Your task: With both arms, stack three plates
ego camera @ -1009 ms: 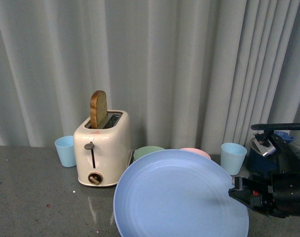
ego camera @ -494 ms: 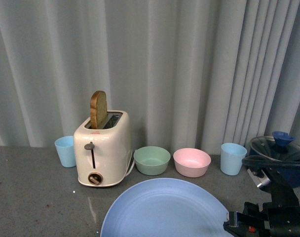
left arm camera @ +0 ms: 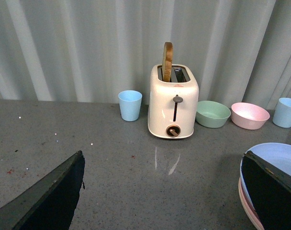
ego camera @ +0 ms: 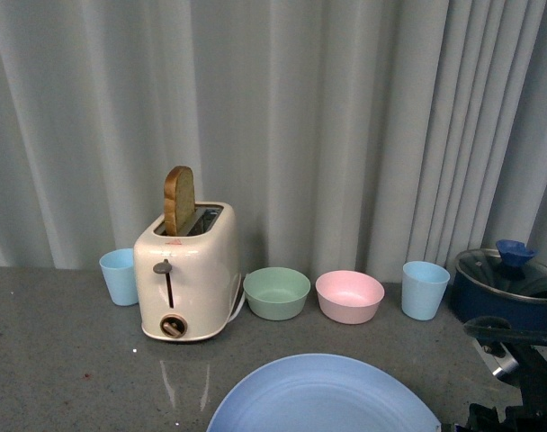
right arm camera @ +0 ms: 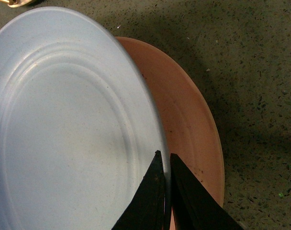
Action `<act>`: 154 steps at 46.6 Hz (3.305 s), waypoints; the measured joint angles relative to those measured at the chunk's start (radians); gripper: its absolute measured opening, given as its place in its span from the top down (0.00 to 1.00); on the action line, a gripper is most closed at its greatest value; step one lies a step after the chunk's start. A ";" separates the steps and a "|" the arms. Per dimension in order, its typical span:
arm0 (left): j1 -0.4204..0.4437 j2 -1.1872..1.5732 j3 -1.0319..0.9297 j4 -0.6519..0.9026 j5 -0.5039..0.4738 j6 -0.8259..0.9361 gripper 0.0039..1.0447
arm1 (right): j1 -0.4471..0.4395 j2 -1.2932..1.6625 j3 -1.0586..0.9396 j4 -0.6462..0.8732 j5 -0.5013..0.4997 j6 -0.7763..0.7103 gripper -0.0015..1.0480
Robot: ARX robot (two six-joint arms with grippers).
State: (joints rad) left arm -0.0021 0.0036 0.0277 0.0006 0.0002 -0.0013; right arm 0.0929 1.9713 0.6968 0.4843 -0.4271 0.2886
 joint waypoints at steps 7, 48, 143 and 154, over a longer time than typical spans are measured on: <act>0.000 0.000 0.000 0.000 0.000 0.000 0.06 | -0.010 0.000 -0.002 0.001 0.002 -0.005 0.97; 0.000 0.000 0.000 0.000 0.000 0.000 0.06 | -0.137 -0.233 -0.124 -0.029 -0.039 -0.011 0.06; 0.000 0.000 0.000 0.000 0.000 0.000 0.06 | -0.096 -1.843 -0.690 -0.362 0.426 -0.287 0.97; 0.000 -0.001 0.000 0.000 0.000 0.000 0.06 | -0.096 -1.967 -0.690 -0.482 0.426 -0.288 0.97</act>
State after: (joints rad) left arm -0.0021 0.0025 0.0277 0.0006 0.0002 -0.0013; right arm -0.0029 0.0044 0.0063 0.0021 -0.0010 0.0010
